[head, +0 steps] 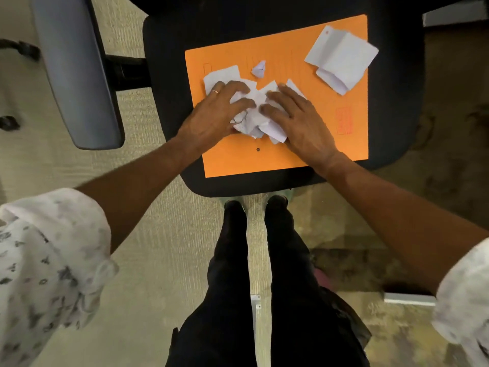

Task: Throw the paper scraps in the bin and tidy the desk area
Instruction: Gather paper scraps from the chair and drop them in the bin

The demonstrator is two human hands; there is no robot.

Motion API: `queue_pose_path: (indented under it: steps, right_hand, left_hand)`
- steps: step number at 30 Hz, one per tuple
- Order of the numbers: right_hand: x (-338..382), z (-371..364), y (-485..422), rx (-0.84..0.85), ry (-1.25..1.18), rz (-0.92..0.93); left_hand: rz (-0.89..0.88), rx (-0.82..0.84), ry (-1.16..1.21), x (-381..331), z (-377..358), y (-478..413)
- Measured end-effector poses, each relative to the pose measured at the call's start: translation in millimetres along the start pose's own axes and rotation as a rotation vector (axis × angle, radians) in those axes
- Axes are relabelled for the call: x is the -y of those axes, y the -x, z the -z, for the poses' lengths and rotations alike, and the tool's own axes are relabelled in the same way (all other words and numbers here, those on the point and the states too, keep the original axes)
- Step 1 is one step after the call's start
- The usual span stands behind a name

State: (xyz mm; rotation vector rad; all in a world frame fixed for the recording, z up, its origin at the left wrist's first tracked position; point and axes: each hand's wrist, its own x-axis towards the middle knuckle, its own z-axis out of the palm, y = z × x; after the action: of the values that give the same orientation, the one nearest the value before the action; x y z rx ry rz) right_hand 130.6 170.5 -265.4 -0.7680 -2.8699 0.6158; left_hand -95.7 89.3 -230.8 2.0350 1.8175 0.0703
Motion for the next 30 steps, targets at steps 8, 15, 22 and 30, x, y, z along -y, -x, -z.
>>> queue_pose_path:
  steps: [8,15,22,30]
  right_hand:
    - [-13,39,-13,0.026,-0.092,-0.012]
    - [-20,84,-5,-0.082,-0.281,-0.237]
    - [-11,106,5,-0.209,-0.393,-0.319]
    - [8,119,28,-0.347,-0.400,-0.480]
  left_hand:
    - [0.086,-0.018,0.305,4,28,-9]
    - [0.199,-0.160,0.488,-1,57,7]
    - [0.413,-0.321,0.642,-23,82,17]
    - [0.660,-0.544,1.185,-59,107,18]
